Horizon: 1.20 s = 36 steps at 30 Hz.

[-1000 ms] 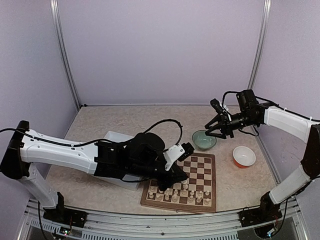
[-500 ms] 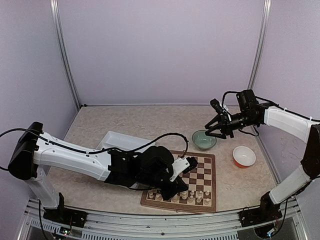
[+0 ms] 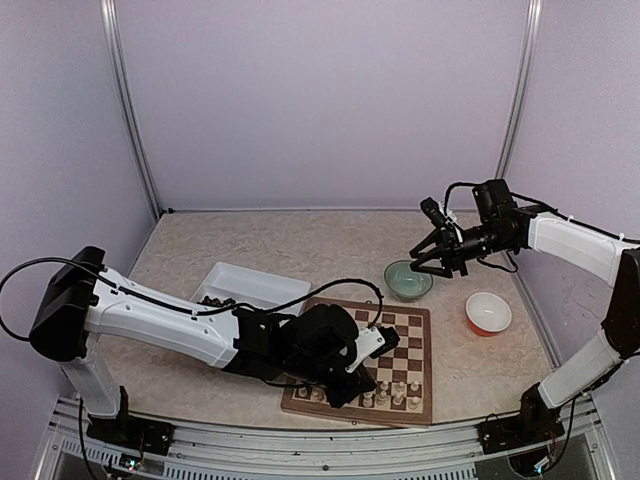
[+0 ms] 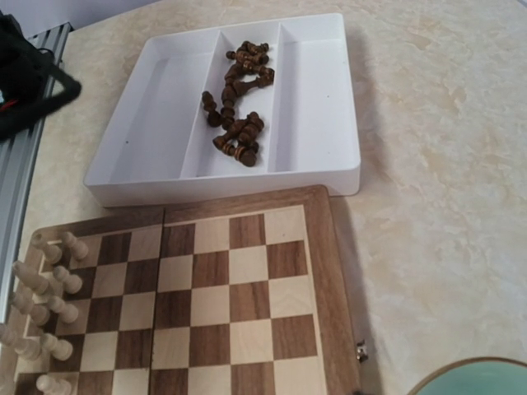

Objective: Set up the chess pieces on the board
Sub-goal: Place the queen at e1.

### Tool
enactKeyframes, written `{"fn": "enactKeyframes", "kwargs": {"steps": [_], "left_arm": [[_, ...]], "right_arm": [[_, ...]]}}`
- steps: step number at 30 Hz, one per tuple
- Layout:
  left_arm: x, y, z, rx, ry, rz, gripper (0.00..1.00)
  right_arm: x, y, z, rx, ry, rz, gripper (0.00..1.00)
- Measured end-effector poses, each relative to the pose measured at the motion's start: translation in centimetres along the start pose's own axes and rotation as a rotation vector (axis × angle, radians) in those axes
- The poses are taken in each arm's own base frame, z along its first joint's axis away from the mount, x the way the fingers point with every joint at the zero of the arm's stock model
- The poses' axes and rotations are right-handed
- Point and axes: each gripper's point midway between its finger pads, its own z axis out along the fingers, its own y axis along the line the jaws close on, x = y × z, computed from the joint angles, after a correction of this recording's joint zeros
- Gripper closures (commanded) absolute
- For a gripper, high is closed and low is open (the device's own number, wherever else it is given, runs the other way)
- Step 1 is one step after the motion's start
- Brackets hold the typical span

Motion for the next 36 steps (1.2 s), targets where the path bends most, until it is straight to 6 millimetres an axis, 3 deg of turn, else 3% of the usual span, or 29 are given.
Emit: {"fn": "enactKeyframes", "kwargs": {"steps": [18,28,36], "left_arm": [[0.1,0.5,0.9,-0.030,0.022,0.015,0.93],[0.6,0.7,1.0,-0.057,0.046,0.025,0.82],[0.5,0.4,1.2,-0.054,0.050,0.031,0.80]], "right_arm": [[0.0,0.0,0.0,0.000,0.000,0.000,0.55],[0.0,0.0,0.0,0.000,0.000,0.000,0.55],[0.0,0.0,0.0,-0.001,0.000,0.000,0.54]]}}
